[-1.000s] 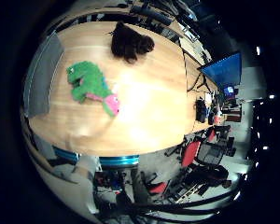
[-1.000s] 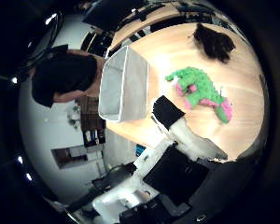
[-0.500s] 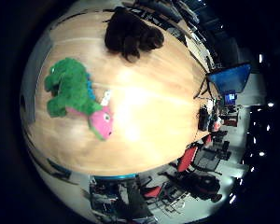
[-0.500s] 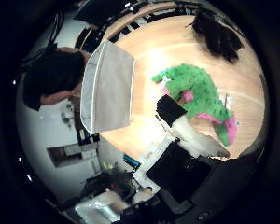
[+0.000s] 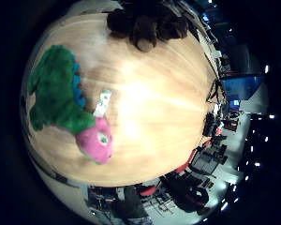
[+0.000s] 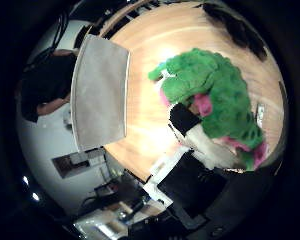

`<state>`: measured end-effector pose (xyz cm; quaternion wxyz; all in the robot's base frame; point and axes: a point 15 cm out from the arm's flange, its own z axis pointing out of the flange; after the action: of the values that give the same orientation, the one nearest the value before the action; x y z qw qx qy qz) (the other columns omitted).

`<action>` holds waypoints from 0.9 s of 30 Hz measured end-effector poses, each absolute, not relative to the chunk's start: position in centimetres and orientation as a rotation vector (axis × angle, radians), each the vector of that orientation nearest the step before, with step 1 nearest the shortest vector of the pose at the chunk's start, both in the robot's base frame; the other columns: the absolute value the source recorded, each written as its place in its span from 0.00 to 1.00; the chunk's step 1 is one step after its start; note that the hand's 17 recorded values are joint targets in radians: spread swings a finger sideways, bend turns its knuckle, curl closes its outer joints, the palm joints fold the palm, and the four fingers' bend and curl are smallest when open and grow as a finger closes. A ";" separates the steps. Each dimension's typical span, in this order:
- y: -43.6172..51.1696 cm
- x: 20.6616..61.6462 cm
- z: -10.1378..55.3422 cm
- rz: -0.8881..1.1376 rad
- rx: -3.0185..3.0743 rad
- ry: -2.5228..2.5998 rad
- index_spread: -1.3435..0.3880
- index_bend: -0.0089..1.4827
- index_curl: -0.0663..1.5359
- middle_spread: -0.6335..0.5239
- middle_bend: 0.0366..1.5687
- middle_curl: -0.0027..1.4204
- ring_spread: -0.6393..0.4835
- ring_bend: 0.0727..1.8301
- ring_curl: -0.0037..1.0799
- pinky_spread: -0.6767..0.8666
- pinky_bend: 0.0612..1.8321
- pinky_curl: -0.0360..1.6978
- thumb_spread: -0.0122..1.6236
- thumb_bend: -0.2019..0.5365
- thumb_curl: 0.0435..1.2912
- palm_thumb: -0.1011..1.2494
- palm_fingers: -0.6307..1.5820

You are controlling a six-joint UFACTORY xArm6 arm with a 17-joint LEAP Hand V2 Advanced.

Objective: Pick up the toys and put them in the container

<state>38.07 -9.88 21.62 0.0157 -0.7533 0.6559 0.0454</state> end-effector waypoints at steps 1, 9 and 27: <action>-9.9 38.0 21.3 0.152 -2.345 2.042 0.51 0.12 0.22 0.39 0.14 0.27 0.41 0.29 0.23 0.62 0.26 0.13 0.61 0.24 0.21 0.45 0.45; -10.5 38.1 19.0 0.195 -2.373 2.058 0.51 0.12 0.22 0.40 0.14 0.27 0.42 0.30 0.23 0.62 0.26 0.12 0.61 0.24 0.21 0.45 0.44; -10.2 37.8 12.7 0.399 -2.411 2.078 0.52 0.10 0.21 0.41 0.15 0.27 0.41 0.32 0.24 0.59 0.30 0.13 0.59 0.23 0.21 0.44 0.43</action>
<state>37.84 -10.23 12.71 -0.0328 -0.7512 0.6474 0.1243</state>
